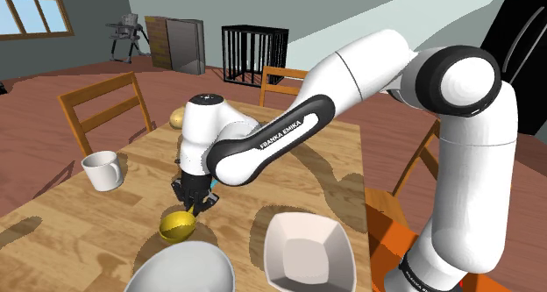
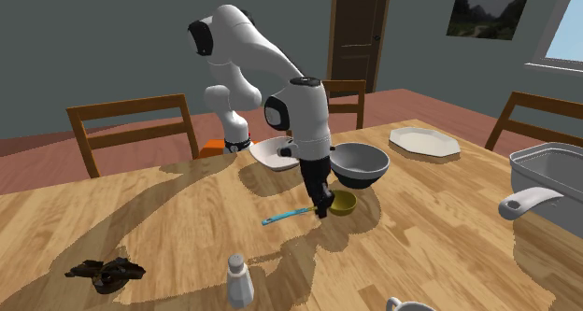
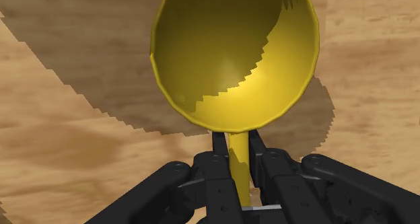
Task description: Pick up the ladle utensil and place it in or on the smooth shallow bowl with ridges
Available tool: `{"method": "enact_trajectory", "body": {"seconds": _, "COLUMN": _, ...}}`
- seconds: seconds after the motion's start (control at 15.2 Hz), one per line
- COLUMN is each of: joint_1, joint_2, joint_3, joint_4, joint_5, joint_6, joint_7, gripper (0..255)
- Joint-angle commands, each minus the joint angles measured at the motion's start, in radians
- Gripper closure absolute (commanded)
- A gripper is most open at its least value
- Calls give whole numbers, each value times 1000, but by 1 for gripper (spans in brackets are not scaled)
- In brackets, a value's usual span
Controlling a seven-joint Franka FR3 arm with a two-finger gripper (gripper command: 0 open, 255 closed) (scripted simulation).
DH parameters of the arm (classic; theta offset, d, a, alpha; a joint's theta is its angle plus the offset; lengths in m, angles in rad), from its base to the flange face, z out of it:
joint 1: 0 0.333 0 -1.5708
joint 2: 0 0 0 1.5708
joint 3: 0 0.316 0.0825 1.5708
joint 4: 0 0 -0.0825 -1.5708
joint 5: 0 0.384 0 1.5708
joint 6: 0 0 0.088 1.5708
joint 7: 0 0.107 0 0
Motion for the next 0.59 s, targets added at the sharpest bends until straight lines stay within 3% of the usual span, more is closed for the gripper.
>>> {"method": "enact_trajectory", "body": {"seconds": 0.0, "joint_1": -8, "joint_2": -19, "joint_3": 10, "joint_4": 8, "joint_5": 17, "joint_6": -23, "joint_7": -11, "gripper": 255}}
{"method": "enact_trajectory", "body": {"seconds": 0.53, "joint_1": -29, "joint_2": -74, "joint_3": 35, "joint_4": 52, "joint_5": 68, "joint_6": -113, "joint_7": -41, "gripper": 255}}
